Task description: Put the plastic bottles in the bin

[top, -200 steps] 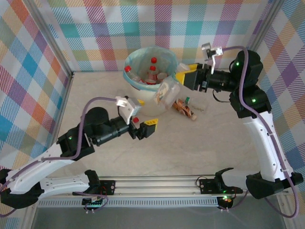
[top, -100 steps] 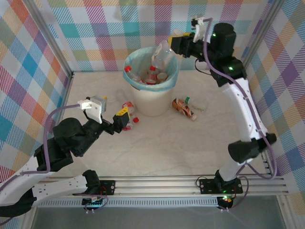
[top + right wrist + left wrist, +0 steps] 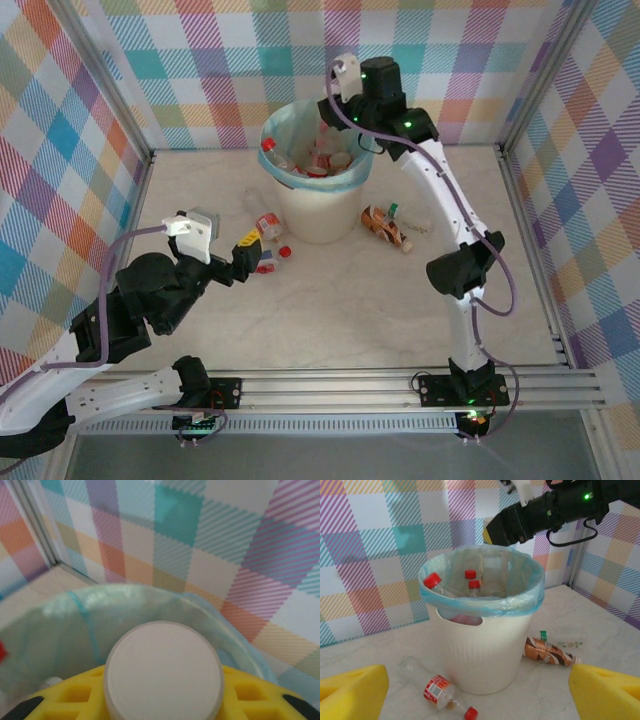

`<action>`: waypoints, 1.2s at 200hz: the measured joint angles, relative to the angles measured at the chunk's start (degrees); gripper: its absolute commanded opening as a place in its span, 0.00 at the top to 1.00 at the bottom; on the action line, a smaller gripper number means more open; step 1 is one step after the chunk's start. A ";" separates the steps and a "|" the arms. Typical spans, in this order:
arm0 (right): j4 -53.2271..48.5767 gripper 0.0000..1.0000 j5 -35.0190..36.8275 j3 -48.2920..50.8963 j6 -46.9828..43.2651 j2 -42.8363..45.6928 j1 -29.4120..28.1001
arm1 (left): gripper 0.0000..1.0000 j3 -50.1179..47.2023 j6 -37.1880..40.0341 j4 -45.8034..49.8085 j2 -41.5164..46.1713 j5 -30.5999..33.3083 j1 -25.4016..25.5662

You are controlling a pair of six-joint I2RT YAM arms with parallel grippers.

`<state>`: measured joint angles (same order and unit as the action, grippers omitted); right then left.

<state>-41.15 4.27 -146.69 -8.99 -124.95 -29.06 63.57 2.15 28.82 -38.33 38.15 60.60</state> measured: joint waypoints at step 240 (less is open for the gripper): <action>2.45 0.31 -16.31 5.42 8.26 2.14 0.20 | 0.06 -1.51 -2.36 1.68 0.92 1.55 -0.04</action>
<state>-38.70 -12.03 -141.27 -0.73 -122.80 -28.86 62.06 -0.21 30.50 -37.41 39.70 60.55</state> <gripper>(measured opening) 0.695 0.934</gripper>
